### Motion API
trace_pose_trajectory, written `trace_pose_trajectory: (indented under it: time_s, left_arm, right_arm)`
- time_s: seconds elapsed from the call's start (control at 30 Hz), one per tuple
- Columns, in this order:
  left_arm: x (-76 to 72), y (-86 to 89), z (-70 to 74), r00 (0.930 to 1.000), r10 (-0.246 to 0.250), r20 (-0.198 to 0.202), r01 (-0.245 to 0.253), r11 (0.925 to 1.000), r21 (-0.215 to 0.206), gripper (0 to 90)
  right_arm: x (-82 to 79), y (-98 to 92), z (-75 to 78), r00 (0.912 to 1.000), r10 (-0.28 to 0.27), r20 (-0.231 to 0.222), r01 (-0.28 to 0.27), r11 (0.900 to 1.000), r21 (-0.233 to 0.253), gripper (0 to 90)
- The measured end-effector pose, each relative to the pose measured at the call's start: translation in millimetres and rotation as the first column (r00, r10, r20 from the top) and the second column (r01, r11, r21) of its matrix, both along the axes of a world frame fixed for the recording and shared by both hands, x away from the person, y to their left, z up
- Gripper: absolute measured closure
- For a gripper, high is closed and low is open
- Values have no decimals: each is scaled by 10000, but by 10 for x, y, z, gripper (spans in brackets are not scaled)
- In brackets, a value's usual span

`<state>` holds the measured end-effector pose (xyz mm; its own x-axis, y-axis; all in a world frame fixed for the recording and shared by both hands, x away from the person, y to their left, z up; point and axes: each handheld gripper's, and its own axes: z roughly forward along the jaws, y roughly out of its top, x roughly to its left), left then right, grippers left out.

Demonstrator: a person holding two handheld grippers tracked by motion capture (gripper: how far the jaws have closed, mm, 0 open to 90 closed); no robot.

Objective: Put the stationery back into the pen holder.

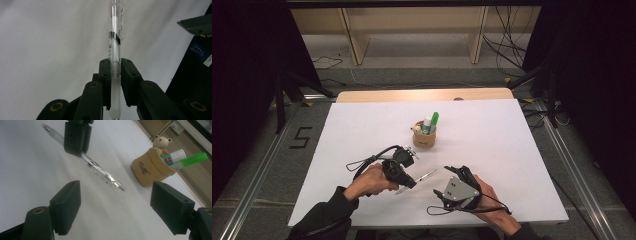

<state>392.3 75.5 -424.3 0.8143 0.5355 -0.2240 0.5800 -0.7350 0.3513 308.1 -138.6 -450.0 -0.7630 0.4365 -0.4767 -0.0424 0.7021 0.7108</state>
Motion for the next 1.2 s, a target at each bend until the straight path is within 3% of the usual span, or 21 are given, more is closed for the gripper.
trace_pose_trajectory:
  time_s: [0.23, 0.53, 0.73, 0.8, 0.83, 0.87, 0.9, 0.93, 1.1, 1.17, 1.2]
  left_arm:
    - [-5, -101, 34, 9993, -380, -30, 380, 9993, 66, 789]
    - [-18, -228, 66, 9976, -696, -34, 696, 9975, 95, 788]
    - [-23, -292, 79, 9966, -825, -34, 825, 9966, 79, 788]
    - [-27, -317, 83, 9966, -826, -27, 826, 9966, 61, 788]
    - [-24, -324, 88, 9957, -922, -50, 923, 9957, 117, 789]
    - [-27, -334, 86, 9956, -931, -40, 932, 9956, 108, 789]
    - [-28, -341, 86, 9955, -948, -50, 948, 9954, 102, 788]
    - [-30, -350, 87, 9955, -946, -54, 946, 9954, 118, 788]
    - [-33, -395, 93, 9955, -942, -82, 942, 9955, 46, 788]
    - [-32, -407, 102, 9947, -1020, -91, 1021, 9948, 54, 788]
    - [-31, -410, 104, 9945, -1045, -96, 1046, 9945, 82, 788]
  right_arm:
    - [-25, 65, -45, 9987, 254, 452, -221, 9971, -724, 258]
    - [-77, 164, -110, 9910, 560, 1213, -357, 9859, -1632, 290]
    - [-116, 217, -163, 9797, 827, 1828, -365, 9693, -2430, 341]
    - [-121, 233, -180, 9737, 845, 2117, -261, 9640, -2647, 366]
    - [-111, 235, -183, 9665, 1082, 2328, -380, 9571, -2874, 378]
    - [-127, 245, -198, 9676, 938, 2345, -234, 9578, -2864, 393]
    - [-121, 241, -188, 9629, 1173, 2431, -326, 9446, -3265, 405]
    - [-129, 256, -205, 9615, 999, 2561, -172, 9517, -3065, 414]
    - [-132, 282, -229, 9447, 1404, 2962, -236, 9304, -3659, 474]
    - [-151, 298, -255, 9479, 1166, 2965, -41, 9350, -3546, 497]
    - [-143, 296, -260, 9430, 1404, 3018, -192, 9281, -3717, 512]
